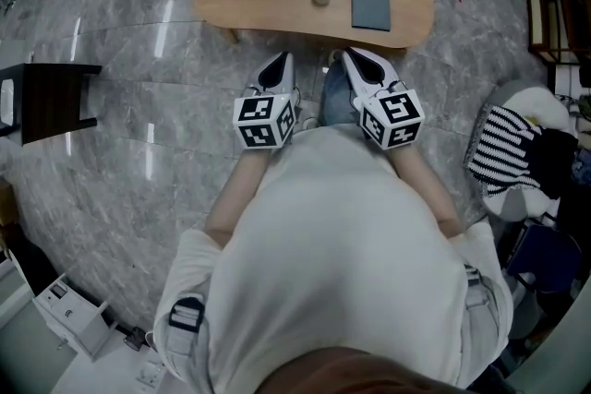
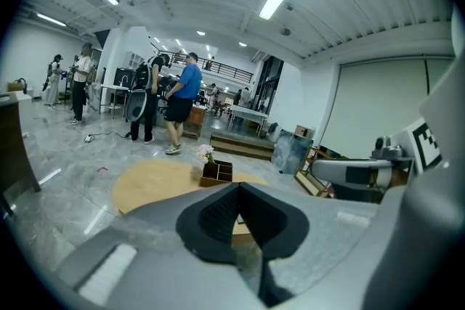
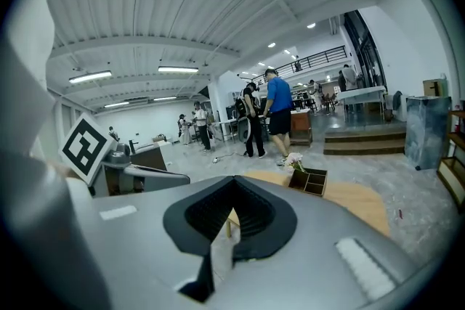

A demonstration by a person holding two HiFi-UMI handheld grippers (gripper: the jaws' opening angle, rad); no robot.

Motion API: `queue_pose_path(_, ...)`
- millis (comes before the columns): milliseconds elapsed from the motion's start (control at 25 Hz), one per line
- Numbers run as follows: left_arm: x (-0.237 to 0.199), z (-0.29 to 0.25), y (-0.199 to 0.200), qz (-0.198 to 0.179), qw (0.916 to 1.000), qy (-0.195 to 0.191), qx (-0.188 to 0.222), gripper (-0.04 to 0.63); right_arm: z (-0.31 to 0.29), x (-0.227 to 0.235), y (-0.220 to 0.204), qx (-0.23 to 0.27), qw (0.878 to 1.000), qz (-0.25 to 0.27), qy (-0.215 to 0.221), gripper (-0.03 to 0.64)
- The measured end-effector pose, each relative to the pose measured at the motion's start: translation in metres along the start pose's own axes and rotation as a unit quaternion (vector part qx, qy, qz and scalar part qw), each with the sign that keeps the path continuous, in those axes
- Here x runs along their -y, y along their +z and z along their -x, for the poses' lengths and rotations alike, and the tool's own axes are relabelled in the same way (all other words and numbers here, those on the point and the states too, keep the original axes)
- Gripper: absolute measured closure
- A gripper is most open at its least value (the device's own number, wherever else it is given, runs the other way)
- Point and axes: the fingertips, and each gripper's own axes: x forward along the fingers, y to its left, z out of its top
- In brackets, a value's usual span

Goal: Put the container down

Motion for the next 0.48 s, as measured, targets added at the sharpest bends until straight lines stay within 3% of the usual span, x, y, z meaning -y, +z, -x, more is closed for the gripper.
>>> queue_pose_path(480,0.0015,-0.0042,0.0001,-0.002,1.0,-0.001,-0.001,0.594,-0.001,0.0017,-0.002,0.0,1.0,-0.002,0.006,0.62)
